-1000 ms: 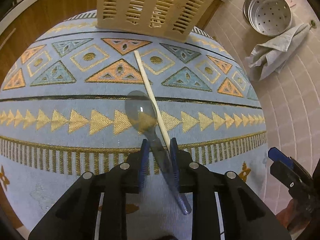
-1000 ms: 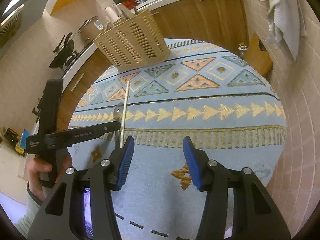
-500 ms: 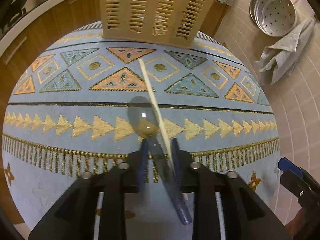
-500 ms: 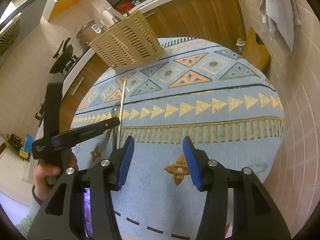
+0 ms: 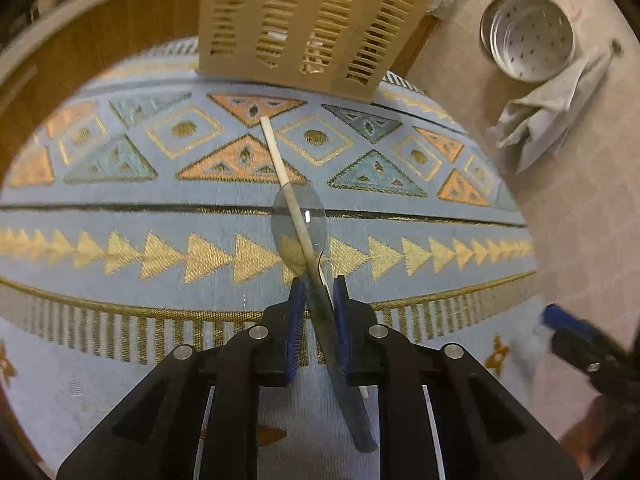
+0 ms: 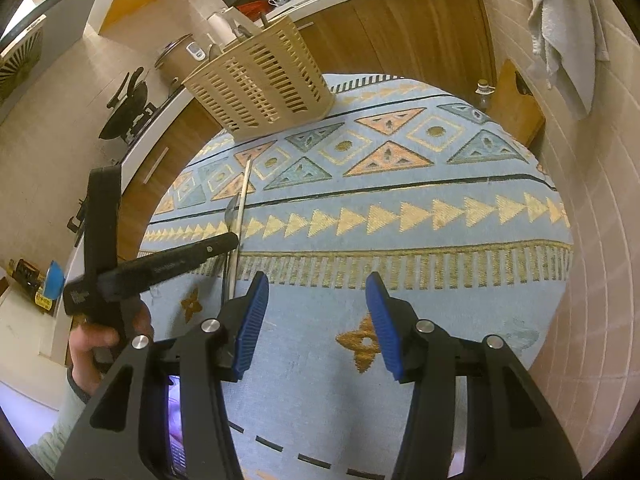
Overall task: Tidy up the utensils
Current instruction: 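Grasp a clear spoon with the left tool while the right tool lowers toward a metal utensil, then grasp a metal knife with the left tool while the right tool grasps a wooden chopstick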
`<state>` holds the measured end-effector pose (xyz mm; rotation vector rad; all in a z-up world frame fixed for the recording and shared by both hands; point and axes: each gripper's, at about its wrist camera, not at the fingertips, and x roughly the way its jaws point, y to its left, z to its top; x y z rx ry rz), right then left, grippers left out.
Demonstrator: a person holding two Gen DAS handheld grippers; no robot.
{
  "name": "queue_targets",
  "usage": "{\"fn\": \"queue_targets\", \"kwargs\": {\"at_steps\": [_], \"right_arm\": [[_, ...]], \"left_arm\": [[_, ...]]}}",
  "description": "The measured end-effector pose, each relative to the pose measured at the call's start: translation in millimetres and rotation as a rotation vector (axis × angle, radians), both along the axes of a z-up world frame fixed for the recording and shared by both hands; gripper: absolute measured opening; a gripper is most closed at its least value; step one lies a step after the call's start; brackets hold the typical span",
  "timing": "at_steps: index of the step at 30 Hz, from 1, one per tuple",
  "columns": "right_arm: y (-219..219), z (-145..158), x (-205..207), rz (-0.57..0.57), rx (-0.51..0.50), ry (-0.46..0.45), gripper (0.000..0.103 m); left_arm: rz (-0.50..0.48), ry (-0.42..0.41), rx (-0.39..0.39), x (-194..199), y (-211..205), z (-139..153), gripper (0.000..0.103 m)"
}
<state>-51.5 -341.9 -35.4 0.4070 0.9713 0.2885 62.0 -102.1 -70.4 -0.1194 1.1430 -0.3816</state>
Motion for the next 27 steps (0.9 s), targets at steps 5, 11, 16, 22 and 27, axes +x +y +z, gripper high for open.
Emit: {"fn": "queue_targets", "kwargs": {"at_steps": [5,11,16,22,27], "right_arm": [[2,-8,5,0.018,0.057,0.033,0.047],[26,-1,16,0.078,0.016,0.041,0.047],[69,2,42,0.186,-0.072,0.07,0.047],[136,-8,104,0.34,-0.143,0.176,0.047],[160,-20,149,0.327,-0.225,0.278,0.038]], "left_arm": [[0.005,0.052,-0.072,5,12,-2,0.012],[0.031,0.025,-0.036,3,7,5,0.01],[0.068,0.005,-0.03,12,36,18,0.001],[0.141,-0.002,-0.077,19,97,31,0.001],[0.155,-0.013,-0.117,16,130,35,0.001]]}}
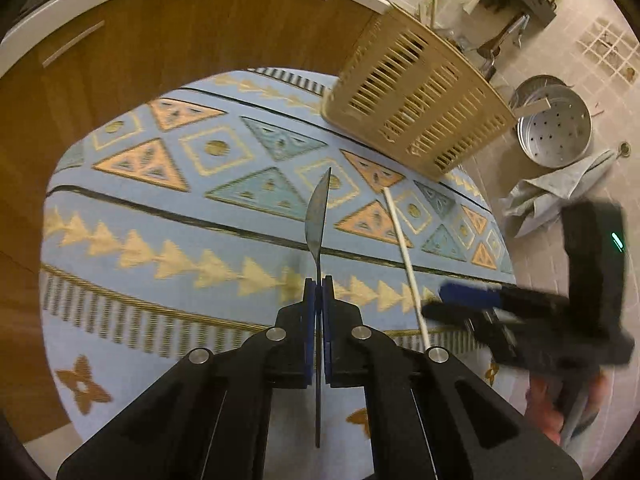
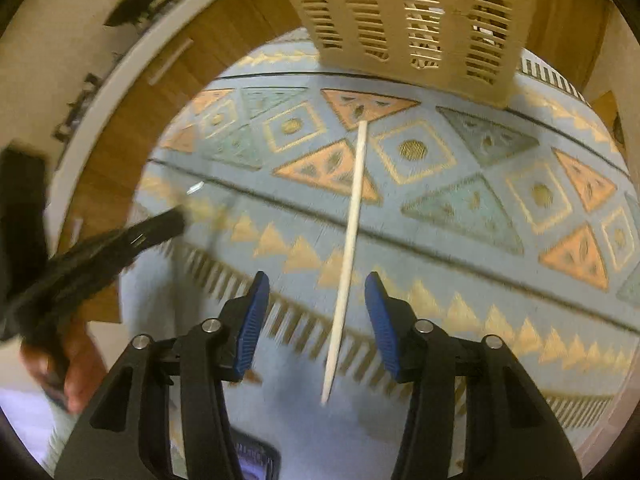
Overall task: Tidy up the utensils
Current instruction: 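Grasp a metal knife with the left tool while the right tool grasps a wooden chopstick, then carry the knife and chopstick above the beige holder with both tools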
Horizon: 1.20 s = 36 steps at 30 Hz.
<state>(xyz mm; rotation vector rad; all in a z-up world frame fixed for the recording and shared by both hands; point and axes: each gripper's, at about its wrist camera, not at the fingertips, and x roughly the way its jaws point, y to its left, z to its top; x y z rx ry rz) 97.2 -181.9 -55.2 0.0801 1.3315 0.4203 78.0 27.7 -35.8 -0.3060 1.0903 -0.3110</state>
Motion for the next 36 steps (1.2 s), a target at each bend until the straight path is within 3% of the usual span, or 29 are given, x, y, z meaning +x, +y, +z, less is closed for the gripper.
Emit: {"fn": "queue_targets", "kwargs": {"at_steps": [3,5,7,9,12,15,19,25,29,34,36], "right_arm": [[10,-11,13,0.014,-0.076,0.057,0.031],[18,-11,14,0.026,-0.149,0.046,0.026],[23,-12,13,0.023,-0.228,0.024,0.006],[30,-12,12,0.054,-0.281,0.019,0.005],[29,-9,13,0.064,-0.258,0.021,0.004],[18,10,7,0.076,-0.117,-0.016,0.004],[3,51,-11,0.096,-0.016,-0.177,0.004],[-22,120,-40,0.069,0.15,-0.496,0.004],[-37,164,-39,-0.004,0.135,-0.706,0.004],[-54,204,-20,-0.135,0.092,-0.951,0.004],[-62,219,-14,-0.166,0.116,-1.034,0.004]], "left_arm": [[-0.011,-0.018,0.01,-4,4,3,0.001],[-0.015,-0.032,0.026,-4,2,4,0.001],[-0.014,-0.039,0.027,-3,6,4,0.001],[-0.01,-0.04,0.006,-1,9,3,0.001],[-0.014,-0.051,-0.034,0,12,3,0.001],[-0.031,-0.095,-0.058,-1,11,12,0.001],[-0.024,-0.18,-0.068,-2,12,36,0.001],[-0.007,-0.374,-0.122,-11,3,88,0.001],[-0.002,-0.511,-0.151,0,-11,126,0.001],[0.007,-0.609,-0.152,37,-41,158,0.001],[0.007,-0.646,-0.189,54,-54,166,0.001]]}}
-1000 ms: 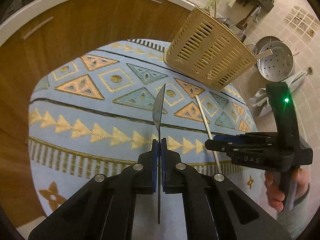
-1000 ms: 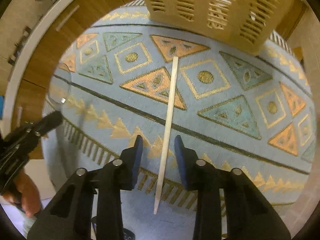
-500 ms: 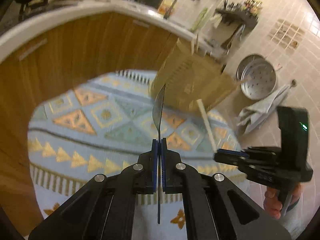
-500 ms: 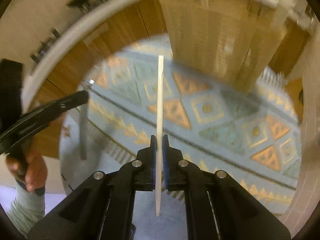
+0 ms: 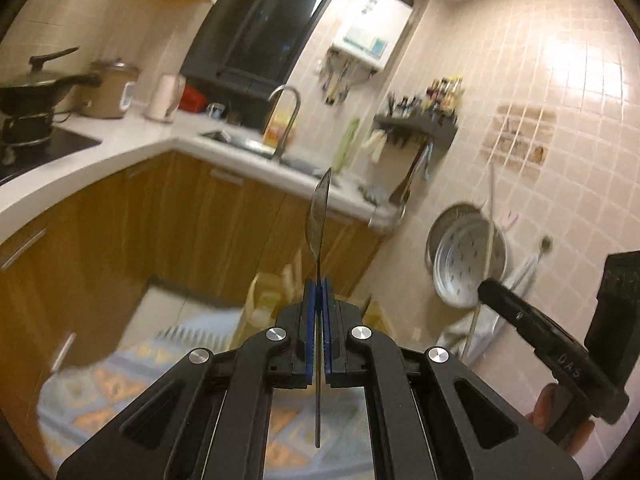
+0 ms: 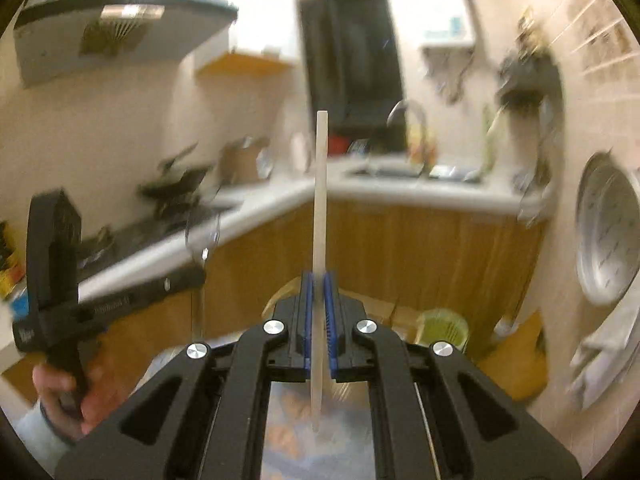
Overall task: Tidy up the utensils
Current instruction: 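Carry the knife and chopstick above the beige holder with both tools, then open both tools over the holder to drop the knife and chopstick in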
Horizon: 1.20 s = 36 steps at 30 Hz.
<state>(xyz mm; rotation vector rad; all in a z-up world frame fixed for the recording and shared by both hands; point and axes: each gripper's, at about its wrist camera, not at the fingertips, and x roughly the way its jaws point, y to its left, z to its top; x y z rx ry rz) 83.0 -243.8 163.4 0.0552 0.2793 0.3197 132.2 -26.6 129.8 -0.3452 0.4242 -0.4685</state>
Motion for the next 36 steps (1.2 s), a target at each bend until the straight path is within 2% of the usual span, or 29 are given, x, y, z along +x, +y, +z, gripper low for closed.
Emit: {"fn": "queue_targets", "kwargs": {"at_steps": [3,6,10,15,18,24,28,32,33,34,35,36], "right_arm": [[-8,9,14,-0.035,0.0,-0.062,0.004],[-17,4,34,-0.059,-0.013,-0.086,0.004],[-29,-16,63,-0.078,-0.018,-0.054,0.004],[-39,-52,90,-0.083,-0.018,-0.006,0.004],[-37,-65,97,-0.107,-0.026,-0.006,0.005],[-36,-84,105,-0.08,-0.035,-0.004,0.005],[-39,-93,109,-0.03,-0.009,0.021,0.005],[-45,-94,98,0.024,0.019,0.033,0.006],[-46,-93,94,0.028,0.02,0.034,0.006],[-47,-92,90,0.036,0.023,0.034,0.007],[-48,-91,84,0.049,0.024,0.04,0.013],[-49,-90,79,0.053,0.022,0.041,0.026]], "left_arm": [[0.012,-0.036,-0.014,23,-20,4,0.001],[0.021,-0.068,-0.017,39,-38,5,0.001],[0.037,-0.097,0.0,66,-58,-3,0.001],[0.057,-0.113,0.065,86,-75,-20,0.001],[0.079,-0.12,0.093,90,-80,-29,0.001],[0.109,-0.153,0.151,87,-95,-48,0.001],[0.12,-0.18,0.144,84,-99,-55,0.001],[0.091,-0.172,0.129,79,-98,-60,0.002],[0.091,-0.178,0.129,75,-96,-60,0.006],[0.083,-0.178,0.13,70,-94,-59,0.02],[0.077,-0.177,0.129,65,-91,-58,0.028],[0.074,-0.184,0.129,58,-88,-57,0.035]]}}
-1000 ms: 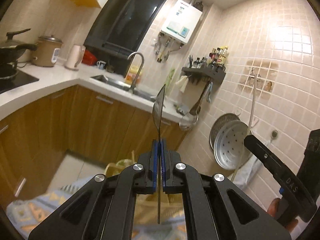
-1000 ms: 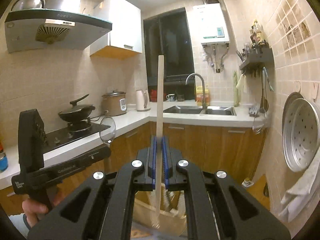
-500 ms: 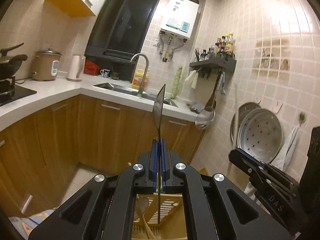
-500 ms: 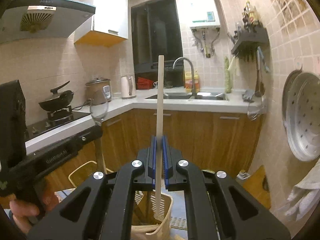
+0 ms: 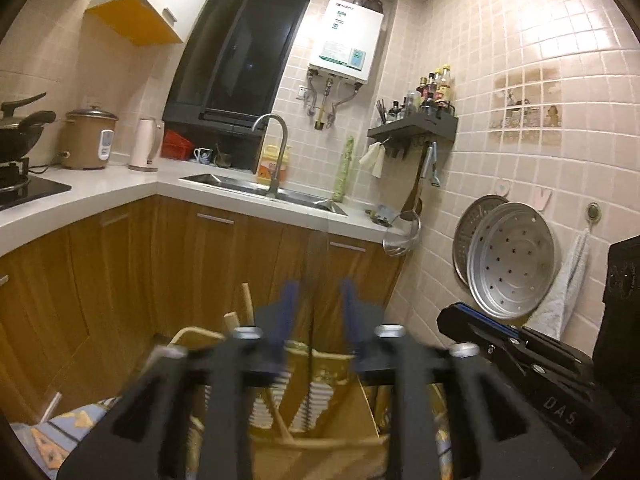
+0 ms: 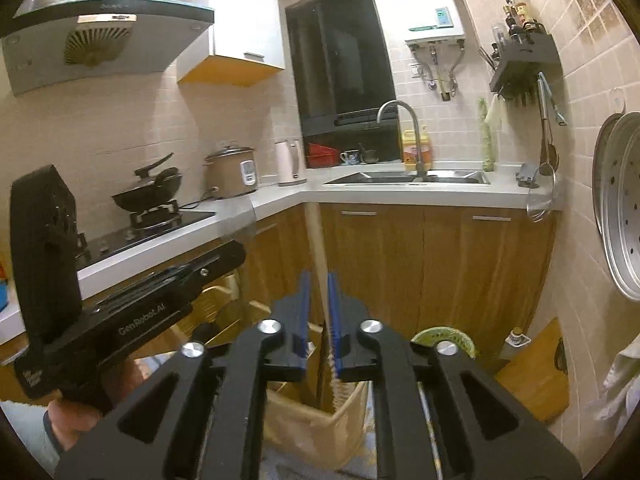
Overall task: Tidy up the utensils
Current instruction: 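Open both tools over the holder to drop the knife and chopstick in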
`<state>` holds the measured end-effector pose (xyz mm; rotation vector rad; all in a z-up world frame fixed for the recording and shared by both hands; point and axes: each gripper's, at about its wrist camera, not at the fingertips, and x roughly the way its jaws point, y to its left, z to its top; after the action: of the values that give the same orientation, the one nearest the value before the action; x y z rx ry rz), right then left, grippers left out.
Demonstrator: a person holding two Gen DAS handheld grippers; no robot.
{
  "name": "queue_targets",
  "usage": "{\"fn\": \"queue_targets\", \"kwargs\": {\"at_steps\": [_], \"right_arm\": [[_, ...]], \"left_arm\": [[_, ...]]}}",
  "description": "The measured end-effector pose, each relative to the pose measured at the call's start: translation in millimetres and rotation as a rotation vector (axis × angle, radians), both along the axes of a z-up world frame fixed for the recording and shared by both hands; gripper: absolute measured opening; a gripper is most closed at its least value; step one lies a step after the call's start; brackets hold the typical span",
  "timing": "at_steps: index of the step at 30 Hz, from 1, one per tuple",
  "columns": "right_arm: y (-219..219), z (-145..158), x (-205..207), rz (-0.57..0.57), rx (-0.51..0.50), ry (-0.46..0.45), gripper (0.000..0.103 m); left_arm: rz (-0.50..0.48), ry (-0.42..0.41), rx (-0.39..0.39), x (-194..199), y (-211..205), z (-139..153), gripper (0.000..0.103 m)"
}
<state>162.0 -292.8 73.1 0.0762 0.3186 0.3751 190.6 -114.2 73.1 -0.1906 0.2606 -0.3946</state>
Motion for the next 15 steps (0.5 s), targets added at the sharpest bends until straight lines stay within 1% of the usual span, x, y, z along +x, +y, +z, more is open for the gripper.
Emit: {"fn": "queue_targets", "kwargs": {"at_steps": [1,2,5,6,7,8,9,10,13,15], "right_arm": [[-1,1,-7,0.001,0.0,-0.006,0.039],[-3,3,-15,-0.005,0.004,-0.014,0.043],[-8,13,-39,-0.02,0.013,-0.023,0.045],[-9,18,-48,-0.022,0.016,-0.028,0.045],[-9,22,-58,-0.023,0.017,-0.036,0.047],[-8,26,-70,-0.029,0.013,-0.047,0.05],[-7,30,-78,-0.034,0.01,-0.058,0.056],[-5,34,-91,-0.036,0.007,-0.075,0.059],[3,43,-123,-0.054,-0.006,-0.107,0.06],[11,45,-143,-0.097,-0.033,-0.126,0.063]], "left_arm": [[-0.003,-0.006,0.006,-6,3,2,0.035],[-0.011,-0.009,0.012,-11,6,4,0.035],[-0.024,-0.018,0.0,-33,21,16,0.036],[-0.032,-0.021,-0.014,-43,30,21,0.04],[-0.038,-0.023,-0.022,-51,35,27,0.051],[-0.042,-0.03,-0.026,-62,43,33,0.057],[-0.042,-0.041,-0.022,-74,51,38,0.067],[-0.046,-0.046,-0.013,-85,56,42,0.072],[-0.058,-0.041,0.02,-112,69,50,0.075],[-0.031,-0.048,0.007,-134,83,49,0.086]]}}
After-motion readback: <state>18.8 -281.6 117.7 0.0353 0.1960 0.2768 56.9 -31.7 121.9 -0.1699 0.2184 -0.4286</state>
